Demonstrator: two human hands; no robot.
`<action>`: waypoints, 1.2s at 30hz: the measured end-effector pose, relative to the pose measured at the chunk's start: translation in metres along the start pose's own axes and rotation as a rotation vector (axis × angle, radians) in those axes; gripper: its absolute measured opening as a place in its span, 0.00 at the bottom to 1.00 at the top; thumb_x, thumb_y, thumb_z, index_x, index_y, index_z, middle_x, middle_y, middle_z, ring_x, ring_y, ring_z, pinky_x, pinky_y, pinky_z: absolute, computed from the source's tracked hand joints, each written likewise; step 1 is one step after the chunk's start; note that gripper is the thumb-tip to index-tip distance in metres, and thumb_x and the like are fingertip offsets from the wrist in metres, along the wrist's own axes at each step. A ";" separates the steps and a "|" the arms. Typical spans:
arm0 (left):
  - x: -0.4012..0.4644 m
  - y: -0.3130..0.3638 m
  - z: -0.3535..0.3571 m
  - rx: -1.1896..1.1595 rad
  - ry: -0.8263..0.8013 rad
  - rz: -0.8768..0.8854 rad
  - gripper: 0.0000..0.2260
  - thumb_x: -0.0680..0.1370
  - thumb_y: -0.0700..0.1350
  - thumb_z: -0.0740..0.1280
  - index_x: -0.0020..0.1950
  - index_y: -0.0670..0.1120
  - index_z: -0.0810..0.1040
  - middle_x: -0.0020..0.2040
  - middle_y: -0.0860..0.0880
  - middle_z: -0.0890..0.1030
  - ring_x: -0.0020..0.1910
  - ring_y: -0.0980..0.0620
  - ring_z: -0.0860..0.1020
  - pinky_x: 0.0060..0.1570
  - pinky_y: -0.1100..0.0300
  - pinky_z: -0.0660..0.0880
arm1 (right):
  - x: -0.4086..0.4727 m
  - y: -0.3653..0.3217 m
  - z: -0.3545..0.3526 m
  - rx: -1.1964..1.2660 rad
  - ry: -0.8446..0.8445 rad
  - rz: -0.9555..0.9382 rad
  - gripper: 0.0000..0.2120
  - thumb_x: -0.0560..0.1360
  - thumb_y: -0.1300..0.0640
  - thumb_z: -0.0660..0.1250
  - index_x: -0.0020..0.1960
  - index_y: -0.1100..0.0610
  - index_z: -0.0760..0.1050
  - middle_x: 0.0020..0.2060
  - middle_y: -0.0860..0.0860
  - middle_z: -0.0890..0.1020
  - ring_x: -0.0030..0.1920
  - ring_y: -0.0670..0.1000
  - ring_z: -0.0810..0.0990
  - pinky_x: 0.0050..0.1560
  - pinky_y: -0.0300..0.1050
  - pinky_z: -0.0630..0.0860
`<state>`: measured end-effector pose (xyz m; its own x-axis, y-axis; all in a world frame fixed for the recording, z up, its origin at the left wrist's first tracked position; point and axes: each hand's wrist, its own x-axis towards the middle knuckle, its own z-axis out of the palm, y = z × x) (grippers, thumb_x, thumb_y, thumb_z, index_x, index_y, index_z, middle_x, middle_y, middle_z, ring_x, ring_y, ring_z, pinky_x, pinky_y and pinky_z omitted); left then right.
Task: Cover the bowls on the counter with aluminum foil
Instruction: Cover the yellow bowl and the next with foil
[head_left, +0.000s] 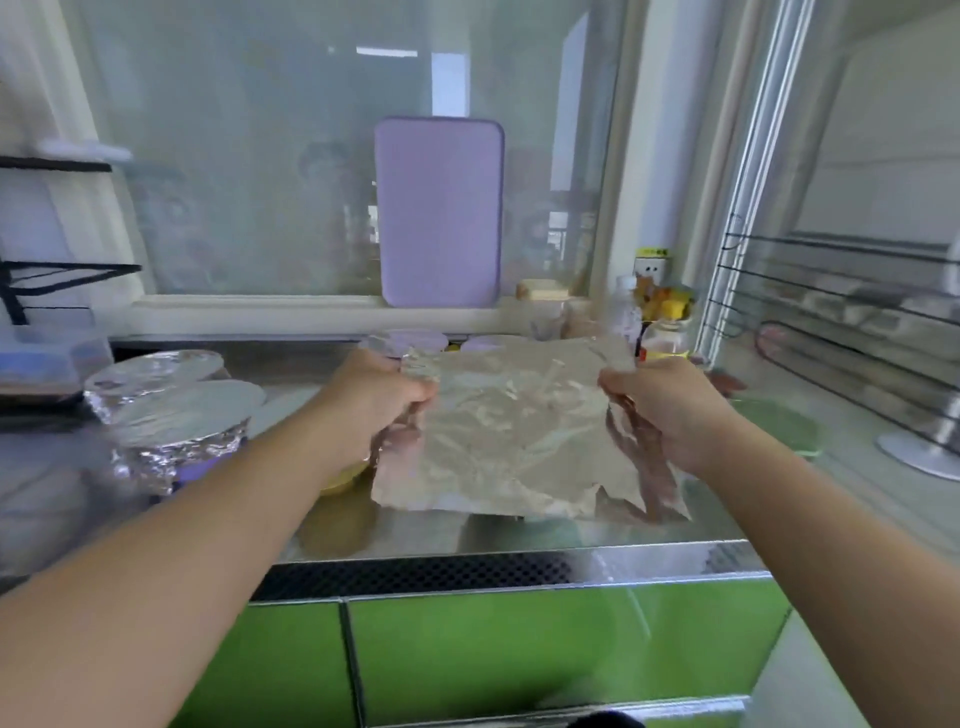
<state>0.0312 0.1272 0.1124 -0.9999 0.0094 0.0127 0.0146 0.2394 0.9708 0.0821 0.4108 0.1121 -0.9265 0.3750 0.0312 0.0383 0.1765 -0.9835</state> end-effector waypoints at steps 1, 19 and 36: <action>0.007 -0.001 0.009 0.062 0.019 0.002 0.07 0.76 0.37 0.75 0.42 0.34 0.83 0.29 0.44 0.80 0.24 0.50 0.74 0.27 0.62 0.69 | 0.005 0.004 -0.006 -0.049 0.012 -0.011 0.14 0.79 0.59 0.73 0.36 0.60 0.75 0.24 0.56 0.72 0.20 0.53 0.67 0.25 0.40 0.63; 0.036 -0.045 0.048 0.153 0.014 -0.091 0.16 0.71 0.43 0.78 0.52 0.35 0.82 0.42 0.37 0.85 0.32 0.47 0.79 0.36 0.57 0.72 | 0.030 0.054 -0.001 -0.163 -0.009 0.094 0.11 0.79 0.59 0.69 0.39 0.60 0.74 0.30 0.58 0.71 0.23 0.52 0.65 0.26 0.41 0.60; 0.004 -0.017 0.092 0.994 -0.426 0.582 0.31 0.85 0.64 0.52 0.85 0.51 0.55 0.85 0.56 0.52 0.83 0.57 0.50 0.80 0.58 0.49 | 0.046 0.061 0.000 -0.284 0.042 0.199 0.10 0.79 0.57 0.65 0.39 0.58 0.73 0.28 0.55 0.72 0.23 0.51 0.66 0.30 0.45 0.61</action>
<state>0.0272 0.2122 0.0736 -0.7633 0.6343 0.1227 0.6430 0.7276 0.2389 0.0420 0.4384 0.0537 -0.8745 0.4636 -0.1427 0.3244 0.3401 -0.8827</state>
